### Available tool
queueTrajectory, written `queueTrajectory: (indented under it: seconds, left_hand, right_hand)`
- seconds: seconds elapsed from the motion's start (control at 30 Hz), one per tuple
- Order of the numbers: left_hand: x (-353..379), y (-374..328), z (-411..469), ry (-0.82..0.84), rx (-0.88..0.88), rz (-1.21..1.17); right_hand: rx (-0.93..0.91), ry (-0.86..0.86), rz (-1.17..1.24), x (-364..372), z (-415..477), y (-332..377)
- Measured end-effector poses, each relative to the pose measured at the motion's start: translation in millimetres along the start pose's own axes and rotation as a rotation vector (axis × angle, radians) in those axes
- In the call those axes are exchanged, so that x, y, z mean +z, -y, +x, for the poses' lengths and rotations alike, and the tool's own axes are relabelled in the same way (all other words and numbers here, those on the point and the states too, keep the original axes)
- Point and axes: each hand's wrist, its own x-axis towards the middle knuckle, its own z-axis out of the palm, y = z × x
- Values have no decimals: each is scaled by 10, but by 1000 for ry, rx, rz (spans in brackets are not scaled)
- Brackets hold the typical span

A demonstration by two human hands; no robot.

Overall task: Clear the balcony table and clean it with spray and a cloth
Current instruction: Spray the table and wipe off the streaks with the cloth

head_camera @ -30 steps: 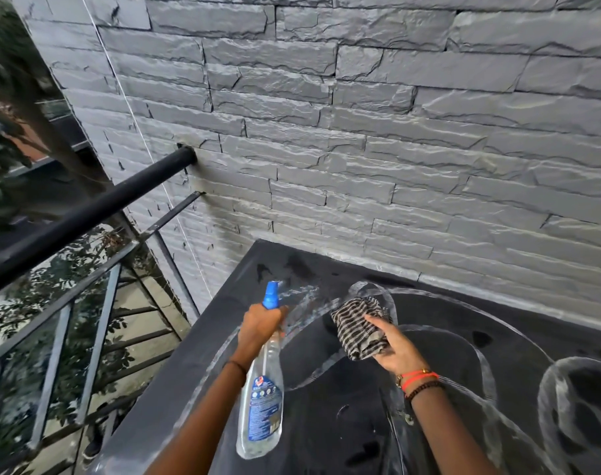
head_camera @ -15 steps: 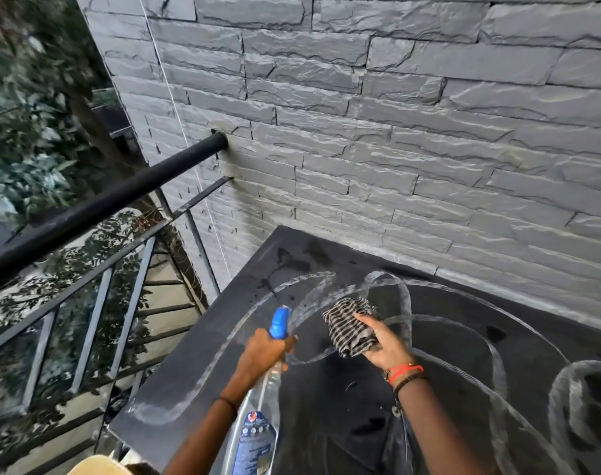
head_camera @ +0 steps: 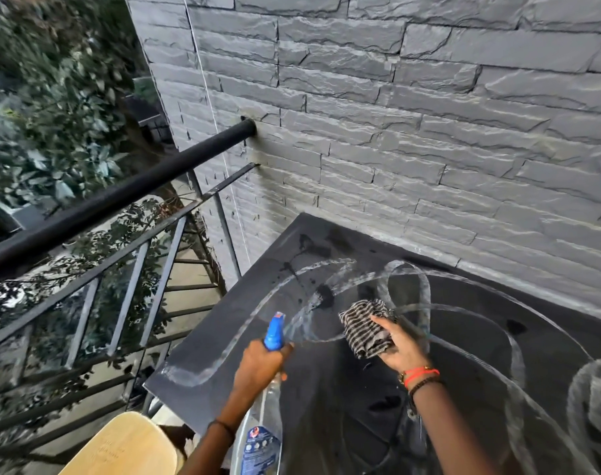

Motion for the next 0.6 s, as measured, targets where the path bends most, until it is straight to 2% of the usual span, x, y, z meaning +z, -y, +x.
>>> queueTrajectory:
  seconds: [0.17,0.27,0.43,0.6]
  left_hand:
    - [-431,313,-127,-143,-42,-90]
    - [-663,552,-295,-155,-74,-199]
    - [-719,791,-678,-45,-82,-165]
    - [-495,1119,-944,86,-98,58]
  right_hand:
    - [61,12,-82,188,-170,-242]
    - [84,100,-4,369,-293,-505]
    - [75,130,42,537,-492,-833]
    - [48,91,75,566,-667,-1055]
